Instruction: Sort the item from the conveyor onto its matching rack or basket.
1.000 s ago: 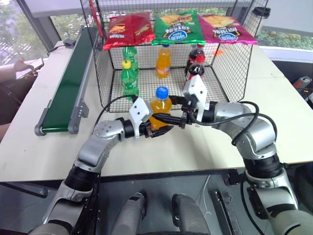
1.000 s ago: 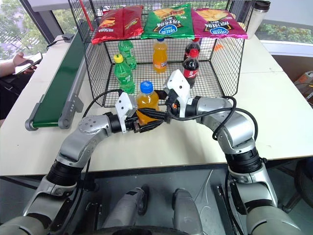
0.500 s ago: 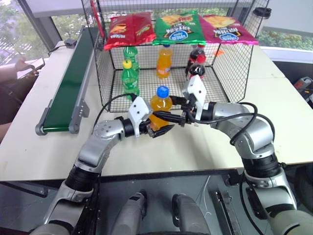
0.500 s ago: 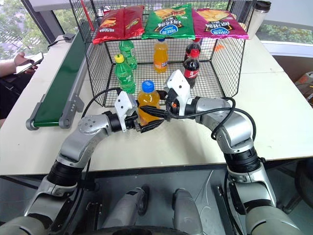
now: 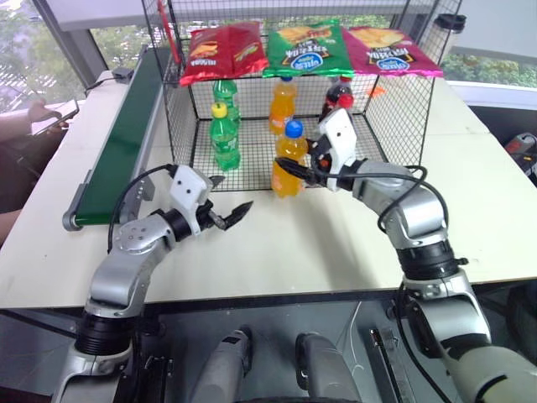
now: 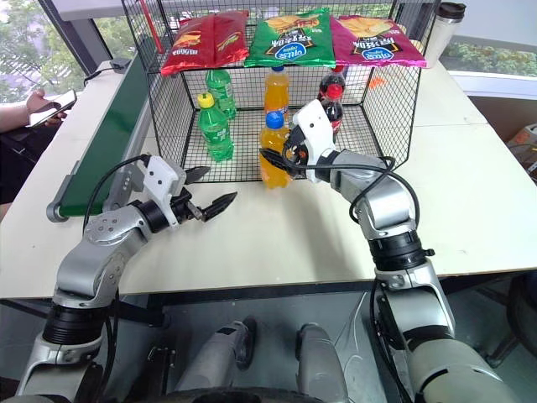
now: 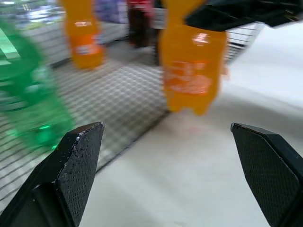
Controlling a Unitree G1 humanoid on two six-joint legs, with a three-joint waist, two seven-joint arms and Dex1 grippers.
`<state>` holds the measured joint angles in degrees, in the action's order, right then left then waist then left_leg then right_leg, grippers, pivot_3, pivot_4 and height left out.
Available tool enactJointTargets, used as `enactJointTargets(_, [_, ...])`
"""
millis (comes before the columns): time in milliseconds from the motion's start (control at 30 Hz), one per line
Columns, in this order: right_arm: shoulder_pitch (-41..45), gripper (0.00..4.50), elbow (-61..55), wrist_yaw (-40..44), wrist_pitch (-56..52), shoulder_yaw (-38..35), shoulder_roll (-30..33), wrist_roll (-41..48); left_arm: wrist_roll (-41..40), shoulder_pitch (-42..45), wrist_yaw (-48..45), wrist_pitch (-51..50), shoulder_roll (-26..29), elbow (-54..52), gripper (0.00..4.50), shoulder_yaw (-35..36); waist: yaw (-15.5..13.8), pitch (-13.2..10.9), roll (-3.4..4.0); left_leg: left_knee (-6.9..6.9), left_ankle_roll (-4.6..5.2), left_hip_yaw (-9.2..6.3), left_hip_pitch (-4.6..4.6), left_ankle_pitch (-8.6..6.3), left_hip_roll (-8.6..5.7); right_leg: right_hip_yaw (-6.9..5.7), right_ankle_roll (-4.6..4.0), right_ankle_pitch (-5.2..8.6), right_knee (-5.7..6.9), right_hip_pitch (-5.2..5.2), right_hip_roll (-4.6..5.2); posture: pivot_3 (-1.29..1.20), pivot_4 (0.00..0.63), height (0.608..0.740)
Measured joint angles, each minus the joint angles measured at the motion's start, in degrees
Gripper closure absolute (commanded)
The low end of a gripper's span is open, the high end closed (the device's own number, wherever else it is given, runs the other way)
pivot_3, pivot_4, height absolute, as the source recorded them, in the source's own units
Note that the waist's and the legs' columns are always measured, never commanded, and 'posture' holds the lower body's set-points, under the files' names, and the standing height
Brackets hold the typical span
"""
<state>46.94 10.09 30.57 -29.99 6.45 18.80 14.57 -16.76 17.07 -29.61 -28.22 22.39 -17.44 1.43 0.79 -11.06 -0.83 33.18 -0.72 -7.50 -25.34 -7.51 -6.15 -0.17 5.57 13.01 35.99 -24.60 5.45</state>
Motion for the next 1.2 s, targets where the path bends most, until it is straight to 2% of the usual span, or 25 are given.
enactJointTargets(200, [7.4,2.11,19.4,-6.8,11.2,-2.9,-4.5,-4.5,3.7,-4.0,5.7,2.4,-3.8,-0.8,0.04,-1.7,0.0,0.0,0.00,-0.05,-0.02,0.00,0.03,0.02,0.02,0.01,0.03,-0.02,0.07,-0.03,-0.07,0.00,0.150,0.739])
enactJointTargets(467, [12.8,2.11,35.5,-9.5,22.0,-5.0,-7.8,-6.5,5.0,-4.9,7.9,3.0,-5.1,-0.9,0.04,-2.8,0.2,0.0,0.01,-0.04,-0.03,-0.02,0.05,0.04,0.03,0.02,0.01,-0.02,0.12,-0.03,-0.12,0.00,0.150,0.739])
enactJointTargets(533, [13.9,1.04,38.2,-9.8,24.2,-5.2,-8.1,-6.7,5.1,-4.9,8.3,3.1,-5.3,-0.9,0.00,-2.8,0.2,0.0,0.01,-0.05,-0.03,-0.02,0.05,0.04,0.03,0.02,0.02,-0.02,0.11,-0.04,-0.12,0.00,0.150,0.739])
enactJointTargets(567, [14.3,0.64,39.5,-9.8,25.3,-5.7,-8.3,-6.7,5.2,-4.9,8.5,3.4,-5.5,-0.8,0.00,-2.8,0.2,0.0,0.02,-0.05,-0.03,-0.02,0.05,0.04,0.03,0.02,0.02,-0.02,0.12,-0.04,-0.12,0.00,0.150,0.739])
enactJointTargets(600, [14.7,0.16,40.2,-9.8,26.5,-6.2,-8.6,-6.7,5.3,-4.9,8.5,3.7,-5.7,-0.8,0.00,-3.0,0.2,0.0,0.02,-0.06,-0.03,-0.02,0.05,0.04,0.04,0.02,0.02,-0.02,0.12,-0.04,-0.13,0.00,0.150,0.739])
enactJointTargets(633, [15.1,0.07,40.7,-9.8,27.3,-6.3,-8.6,-6.7,5.4,-4.9,8.6,3.8,-5.7,-0.8,0.00,-3.0,0.3,0.0,0.02,-0.06,-0.03,-0.02,0.06,0.04,0.04,0.02,0.02,-0.02,0.12,-0.04,-0.13,0.00,0.150,0.739])
enactJointTargets(900, [15.7,0.07,40.5,-7.0,28.2,-6.1,-8.0,-8.2,5.6,-4.9,8.5,4.0,-5.7,-0.8,0.00,-3.0,0.2,0.0,0.03,-0.05,-0.04,-0.03,0.12,0.04,0.05,0.04,0.00,-0.01,0.14,0.02,-0.16,0.00,0.150,0.739])
enactJointTargets(1200, [7.0,0.07,24.5,0.8,18.6,-3.5,0.4,-10.0,5.5,-4.5,8.1,4.2,-5.8,-0.4,0.00,-3.2,0.1,0.0,0.03,-0.05,-0.04,-0.03,0.12,0.04,0.05,0.05,-0.01,0.00,0.14,0.01,-0.15,0.00,0.150,0.739])
